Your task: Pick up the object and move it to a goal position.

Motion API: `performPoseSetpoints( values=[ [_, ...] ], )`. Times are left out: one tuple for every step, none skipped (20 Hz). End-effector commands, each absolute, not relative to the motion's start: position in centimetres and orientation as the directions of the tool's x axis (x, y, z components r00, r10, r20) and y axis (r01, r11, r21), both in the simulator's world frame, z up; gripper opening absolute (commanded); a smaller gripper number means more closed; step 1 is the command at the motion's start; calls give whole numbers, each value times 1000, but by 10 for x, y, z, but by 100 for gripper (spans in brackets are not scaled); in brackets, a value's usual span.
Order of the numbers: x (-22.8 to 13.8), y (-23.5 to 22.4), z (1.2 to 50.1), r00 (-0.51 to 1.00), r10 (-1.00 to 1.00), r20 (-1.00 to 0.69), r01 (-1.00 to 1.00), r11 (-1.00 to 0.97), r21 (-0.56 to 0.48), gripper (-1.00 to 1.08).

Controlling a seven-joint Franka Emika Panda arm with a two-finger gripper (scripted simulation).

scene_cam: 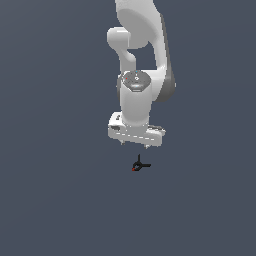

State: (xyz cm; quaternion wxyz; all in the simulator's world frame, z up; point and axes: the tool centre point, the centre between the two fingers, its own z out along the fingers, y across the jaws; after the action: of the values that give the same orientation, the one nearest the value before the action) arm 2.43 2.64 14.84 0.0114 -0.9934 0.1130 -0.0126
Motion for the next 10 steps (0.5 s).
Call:
performPoseSetpoints(
  values=[
    [28, 29, 141, 958, -285, 18, -285, -958, -26, 100],
    [29, 30, 137, 951, -310, 16, -309, -951, -26, 100],
    [31, 31, 134, 943, -334, 14, -333, -942, -25, 100],
    [32, 32, 131, 934, -358, 13, -357, -934, -25, 100],
    [34, 33, 128, 924, -381, 11, -381, -924, -24, 100],
    [35, 34, 125, 914, -405, 10, -405, -914, -24, 100],
    [36, 35, 121, 904, -428, 8, -428, -904, -23, 100],
    [38, 36, 118, 893, -451, 7, -451, -892, -22, 100],
    [39, 37, 115, 881, -473, 6, -473, -881, -21, 100],
    [40, 38, 112, 869, -496, 4, -495, -868, -20, 100]
  ],
)
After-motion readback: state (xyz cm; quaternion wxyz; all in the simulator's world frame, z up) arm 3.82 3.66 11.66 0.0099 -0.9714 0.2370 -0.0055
